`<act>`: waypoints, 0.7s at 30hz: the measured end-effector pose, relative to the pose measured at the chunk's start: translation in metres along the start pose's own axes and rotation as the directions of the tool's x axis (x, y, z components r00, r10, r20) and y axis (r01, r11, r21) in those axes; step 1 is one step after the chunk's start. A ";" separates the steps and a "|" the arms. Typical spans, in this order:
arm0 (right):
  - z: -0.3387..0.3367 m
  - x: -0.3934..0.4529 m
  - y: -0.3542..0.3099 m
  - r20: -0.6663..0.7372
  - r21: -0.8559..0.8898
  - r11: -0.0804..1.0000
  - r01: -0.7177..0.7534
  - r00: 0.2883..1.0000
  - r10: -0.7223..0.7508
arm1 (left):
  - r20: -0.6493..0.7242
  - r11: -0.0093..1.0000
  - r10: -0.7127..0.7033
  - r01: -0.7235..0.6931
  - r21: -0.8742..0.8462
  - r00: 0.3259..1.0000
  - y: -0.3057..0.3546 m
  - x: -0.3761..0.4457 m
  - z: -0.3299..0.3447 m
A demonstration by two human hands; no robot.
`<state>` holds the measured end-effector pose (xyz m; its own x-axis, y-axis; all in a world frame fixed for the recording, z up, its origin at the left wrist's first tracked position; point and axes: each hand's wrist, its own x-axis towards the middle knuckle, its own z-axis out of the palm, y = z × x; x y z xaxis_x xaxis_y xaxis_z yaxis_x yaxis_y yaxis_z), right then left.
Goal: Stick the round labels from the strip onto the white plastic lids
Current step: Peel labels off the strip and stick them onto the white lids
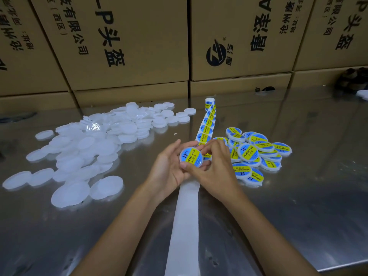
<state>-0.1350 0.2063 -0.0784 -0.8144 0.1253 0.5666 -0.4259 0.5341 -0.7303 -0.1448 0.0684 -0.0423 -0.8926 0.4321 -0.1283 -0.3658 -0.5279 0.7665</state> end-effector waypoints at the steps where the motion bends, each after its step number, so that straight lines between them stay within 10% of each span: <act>1: 0.001 0.000 0.000 0.006 0.014 1.000 0.002 1.000 -0.003 | -0.008 1.000 0.000 0.000 0.005 1.000 0.000 0.000 0.000; 21: -0.003 0.004 0.003 -0.008 0.088 0.995 0.037 0.999 -0.037 | 0.001 0.946 0.141 -0.135 0.294 0.990 -0.004 0.002 -0.012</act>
<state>-0.1385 0.2111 -0.0769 -0.7951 0.1122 0.5960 -0.4889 0.4628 -0.7394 -0.1483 0.0625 -0.0527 -0.9350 0.3542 -0.0186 -0.1482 -0.3426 0.9277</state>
